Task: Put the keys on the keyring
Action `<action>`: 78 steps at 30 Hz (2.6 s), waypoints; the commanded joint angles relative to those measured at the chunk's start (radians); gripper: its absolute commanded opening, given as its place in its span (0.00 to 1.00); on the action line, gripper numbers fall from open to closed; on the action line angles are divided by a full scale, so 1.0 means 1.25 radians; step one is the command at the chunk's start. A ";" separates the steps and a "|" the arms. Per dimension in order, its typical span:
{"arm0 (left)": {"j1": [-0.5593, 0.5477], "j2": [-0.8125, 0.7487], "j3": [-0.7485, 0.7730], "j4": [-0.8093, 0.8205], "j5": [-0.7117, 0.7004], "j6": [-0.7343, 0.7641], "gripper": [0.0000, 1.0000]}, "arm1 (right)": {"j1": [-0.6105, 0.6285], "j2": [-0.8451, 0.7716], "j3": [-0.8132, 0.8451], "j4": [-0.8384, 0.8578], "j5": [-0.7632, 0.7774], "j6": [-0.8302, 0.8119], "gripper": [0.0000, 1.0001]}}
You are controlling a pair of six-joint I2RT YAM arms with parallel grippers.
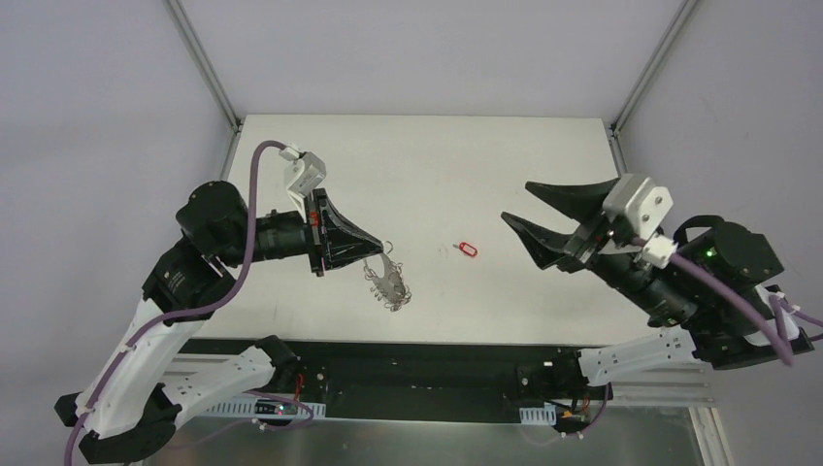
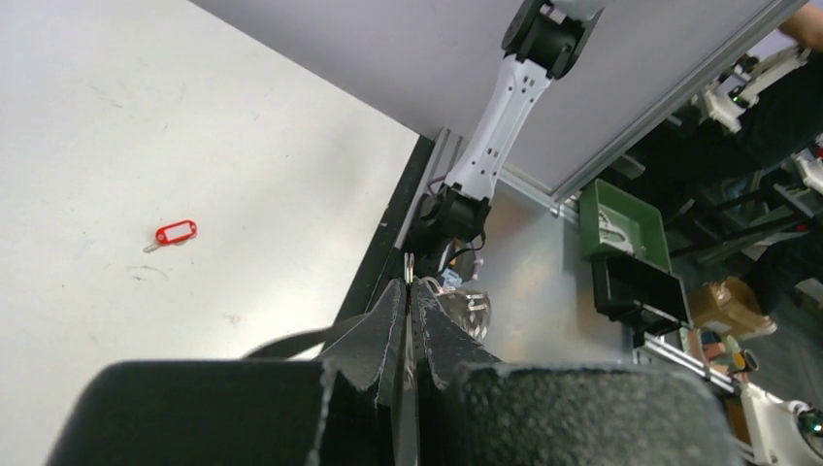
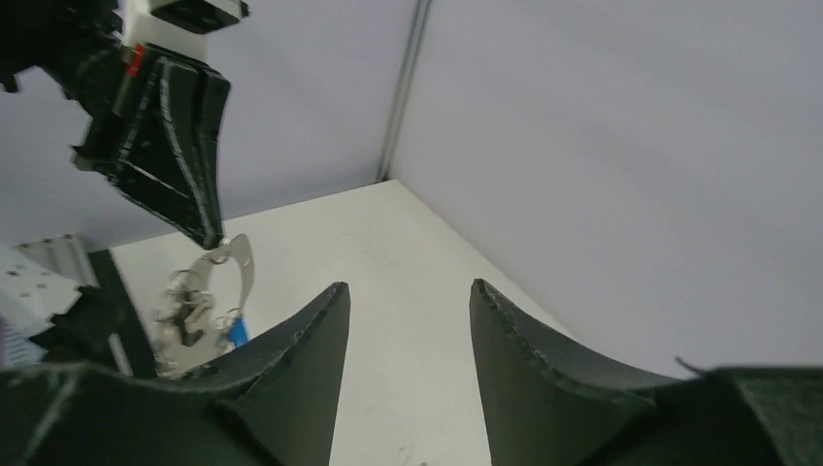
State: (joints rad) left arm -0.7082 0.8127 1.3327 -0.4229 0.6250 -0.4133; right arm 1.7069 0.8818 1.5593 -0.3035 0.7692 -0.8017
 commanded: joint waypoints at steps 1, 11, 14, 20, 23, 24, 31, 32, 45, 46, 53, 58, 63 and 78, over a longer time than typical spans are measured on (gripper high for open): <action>-0.004 0.025 0.048 -0.026 0.039 0.098 0.00 | 0.000 0.034 0.068 -0.279 -0.068 0.325 0.52; -0.004 0.082 0.092 -0.115 0.108 0.135 0.00 | -0.194 0.211 0.187 -0.445 -0.230 0.544 0.51; -0.004 0.081 0.078 -0.118 0.117 0.139 0.00 | -0.300 0.224 0.175 -0.419 -0.300 0.587 0.49; -0.004 0.082 0.058 -0.128 0.148 0.157 0.00 | -0.628 0.241 0.168 -0.415 -0.769 0.711 0.51; -0.004 0.095 0.064 -0.146 0.155 0.174 0.00 | -0.764 0.297 0.166 -0.414 -1.060 0.764 0.50; -0.004 0.100 0.066 -0.155 0.157 0.180 0.00 | -0.782 0.305 0.159 -0.405 -1.120 0.772 0.50; -0.004 0.158 0.101 -0.233 0.129 0.223 0.00 | -0.821 0.283 0.065 -0.300 -1.263 0.763 0.51; -0.004 0.165 0.107 -0.240 0.125 0.227 0.00 | -0.819 0.279 0.053 -0.287 -1.264 0.761 0.51; -0.003 0.245 0.184 -0.273 0.159 0.242 0.00 | -0.682 0.247 -0.037 -0.210 -1.156 0.549 0.49; -0.004 0.248 0.188 -0.273 0.169 0.239 0.00 | -0.669 0.247 -0.040 -0.203 -1.153 0.532 0.49; -0.004 0.251 0.189 -0.274 0.200 0.239 0.00 | -0.627 0.287 0.007 -0.220 -1.140 0.488 0.49; -0.004 0.248 0.191 -0.273 0.216 0.240 0.00 | -0.619 0.285 0.023 -0.214 -1.154 0.482 0.48; -0.004 0.247 0.187 -0.273 0.222 0.242 0.00 | -0.603 0.290 0.030 -0.210 -1.165 0.485 0.47; -0.003 0.240 0.190 -0.273 0.227 0.244 0.00 | -0.583 0.316 0.044 -0.245 -1.172 0.465 0.35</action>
State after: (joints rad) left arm -0.7078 1.1320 1.5314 -0.7914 0.8639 -0.1215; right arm 0.9718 1.2758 1.5711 -0.6125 -0.6693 -0.1951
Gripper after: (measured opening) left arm 0.003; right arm 0.384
